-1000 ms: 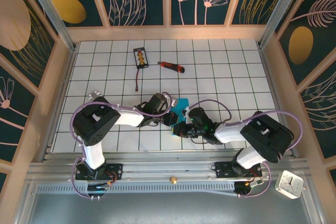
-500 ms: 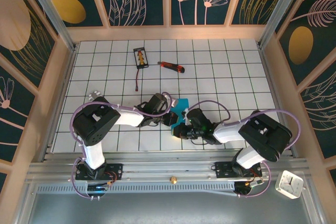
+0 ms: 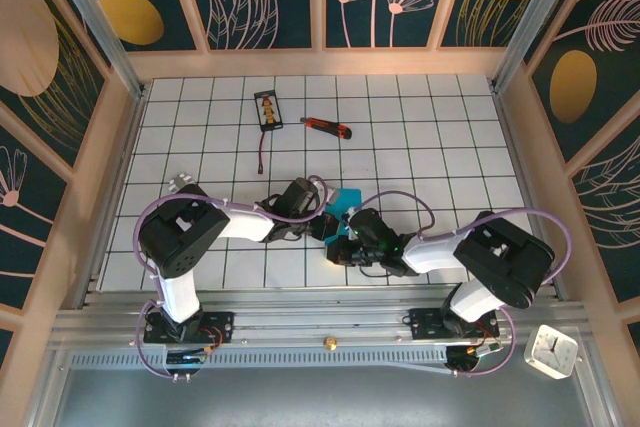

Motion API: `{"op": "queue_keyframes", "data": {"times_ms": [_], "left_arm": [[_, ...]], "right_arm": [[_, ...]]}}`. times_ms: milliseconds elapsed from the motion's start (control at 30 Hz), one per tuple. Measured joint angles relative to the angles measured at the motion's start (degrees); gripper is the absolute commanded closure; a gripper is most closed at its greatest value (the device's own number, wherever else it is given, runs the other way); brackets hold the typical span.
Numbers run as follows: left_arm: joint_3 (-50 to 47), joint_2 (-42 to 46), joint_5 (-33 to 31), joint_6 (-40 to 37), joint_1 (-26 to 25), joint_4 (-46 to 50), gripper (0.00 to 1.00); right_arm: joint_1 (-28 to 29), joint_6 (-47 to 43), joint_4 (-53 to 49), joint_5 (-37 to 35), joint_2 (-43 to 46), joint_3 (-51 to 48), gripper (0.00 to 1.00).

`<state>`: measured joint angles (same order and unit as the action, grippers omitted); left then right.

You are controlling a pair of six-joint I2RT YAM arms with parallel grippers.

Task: Fold a paper plane with a square sheet of paper (pick it up from the middle)
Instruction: Fold the triangle a second time at the center of the table.

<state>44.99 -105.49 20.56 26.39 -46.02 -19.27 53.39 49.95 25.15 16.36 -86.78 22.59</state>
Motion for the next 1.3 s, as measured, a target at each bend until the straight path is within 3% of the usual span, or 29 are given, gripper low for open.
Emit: {"op": "queue_keyframes", "data": {"times_ms": [300,533,1300], "left_arm": [[0.0,0.0,-0.2,0.0,0.0,0.0,1.0],[0.0,0.0,-0.2,0.0,0.0,0.0,1.0],[0.0,0.0,-0.1,0.0,0.0,-0.1,1.0]], "right_arm": [[1.7,-0.1,-6.3,1.8,3.7,0.2,1.0],[-2.3,-0.1,-6.9,2.6,9.1,-0.2,1.0],[-4.0,-0.1,-1.1,0.4,0.9,1.6,1.0]]}}
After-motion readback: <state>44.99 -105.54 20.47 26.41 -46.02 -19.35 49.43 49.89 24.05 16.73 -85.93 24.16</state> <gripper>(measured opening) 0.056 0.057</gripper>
